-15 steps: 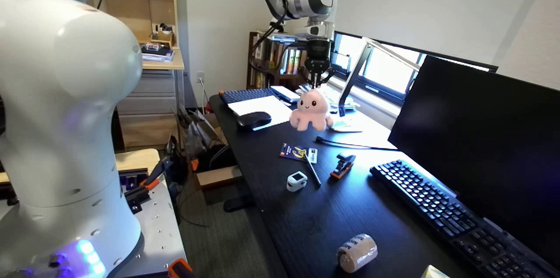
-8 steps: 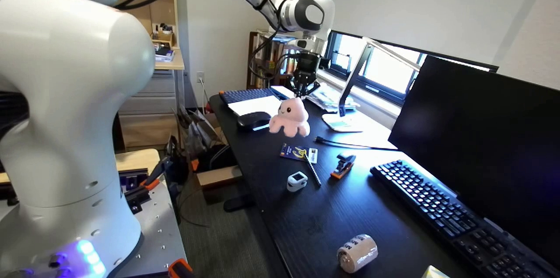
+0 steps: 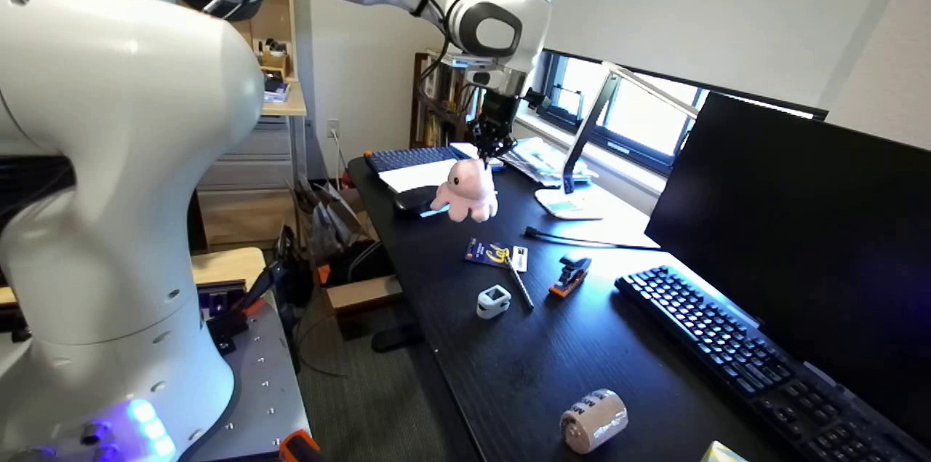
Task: Move the black case and the plush toy to the left
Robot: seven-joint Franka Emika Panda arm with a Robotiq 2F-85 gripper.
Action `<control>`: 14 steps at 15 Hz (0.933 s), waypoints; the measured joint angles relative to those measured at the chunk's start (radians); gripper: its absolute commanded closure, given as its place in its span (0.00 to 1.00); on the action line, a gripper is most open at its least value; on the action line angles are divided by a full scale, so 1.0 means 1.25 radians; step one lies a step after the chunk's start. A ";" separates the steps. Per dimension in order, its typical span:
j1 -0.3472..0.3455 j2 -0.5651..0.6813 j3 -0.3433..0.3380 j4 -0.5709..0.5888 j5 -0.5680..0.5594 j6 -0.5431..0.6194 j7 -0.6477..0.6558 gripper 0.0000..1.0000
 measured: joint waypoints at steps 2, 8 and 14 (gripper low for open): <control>0.039 0.072 -0.029 -0.028 0.101 0.002 0.000 0.99; 0.110 0.221 -0.021 -0.006 0.131 0.075 0.000 0.64; 0.124 0.291 -0.056 -0.003 0.143 0.085 0.000 0.25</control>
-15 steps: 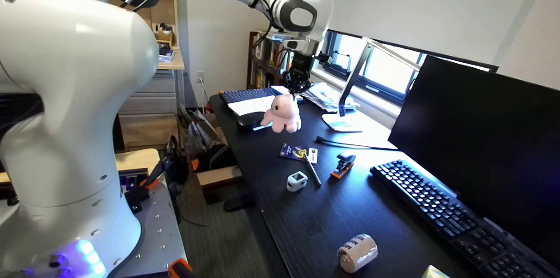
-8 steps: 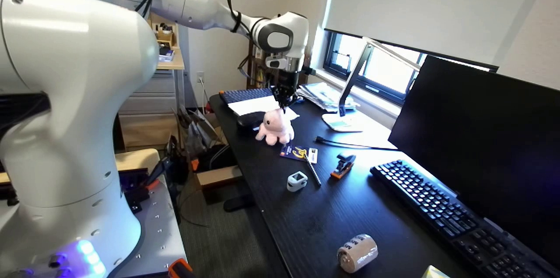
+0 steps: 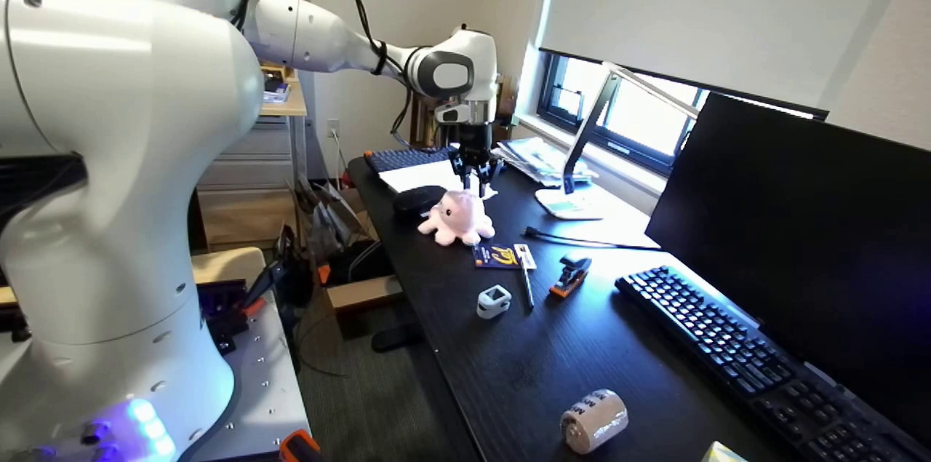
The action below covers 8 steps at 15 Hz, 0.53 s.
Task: Move the black case and the plush toy to the left
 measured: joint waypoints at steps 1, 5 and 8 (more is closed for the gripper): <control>-0.001 0.008 -0.010 -0.002 0.002 -0.001 0.000 0.19; -0.013 0.014 -0.052 -0.006 0.003 -0.008 0.000 0.00; -0.029 0.013 -0.106 -0.005 0.003 -0.034 0.000 0.00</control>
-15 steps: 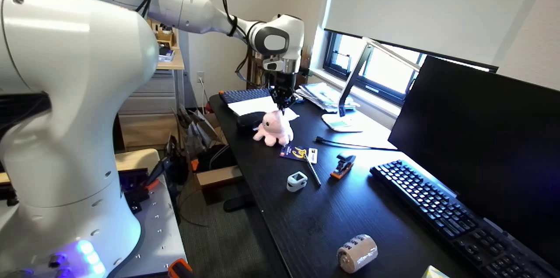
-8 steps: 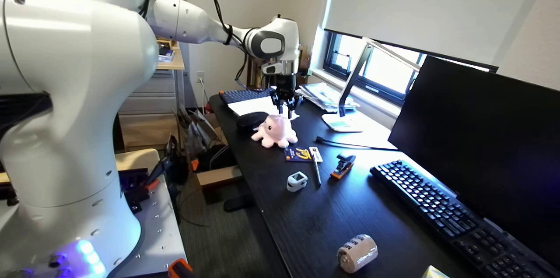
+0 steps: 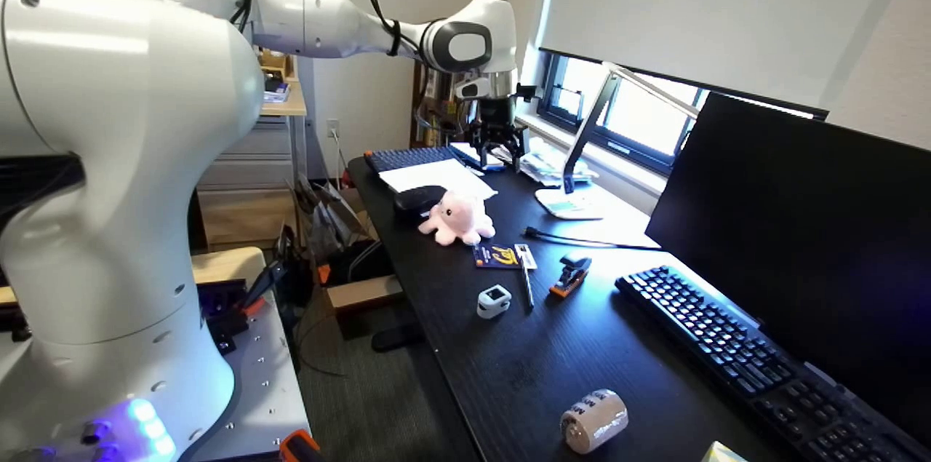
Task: Move the black case and the plush toy to the left
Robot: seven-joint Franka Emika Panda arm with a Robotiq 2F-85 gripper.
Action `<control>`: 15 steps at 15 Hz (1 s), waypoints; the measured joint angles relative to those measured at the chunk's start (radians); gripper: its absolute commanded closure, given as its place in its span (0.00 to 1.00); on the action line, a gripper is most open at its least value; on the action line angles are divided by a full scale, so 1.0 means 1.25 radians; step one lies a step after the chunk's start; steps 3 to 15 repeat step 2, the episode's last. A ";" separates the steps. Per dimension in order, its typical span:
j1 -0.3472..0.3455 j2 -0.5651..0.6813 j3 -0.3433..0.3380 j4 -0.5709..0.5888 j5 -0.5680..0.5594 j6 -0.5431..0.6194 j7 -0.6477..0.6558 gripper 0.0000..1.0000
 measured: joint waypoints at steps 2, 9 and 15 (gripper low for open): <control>-0.004 -0.004 -0.006 0.001 0.000 -0.001 0.000 0.00; -0.004 -0.004 -0.006 0.001 0.000 -0.001 0.000 0.00; -0.004 -0.004 -0.006 0.001 0.000 -0.001 0.000 0.00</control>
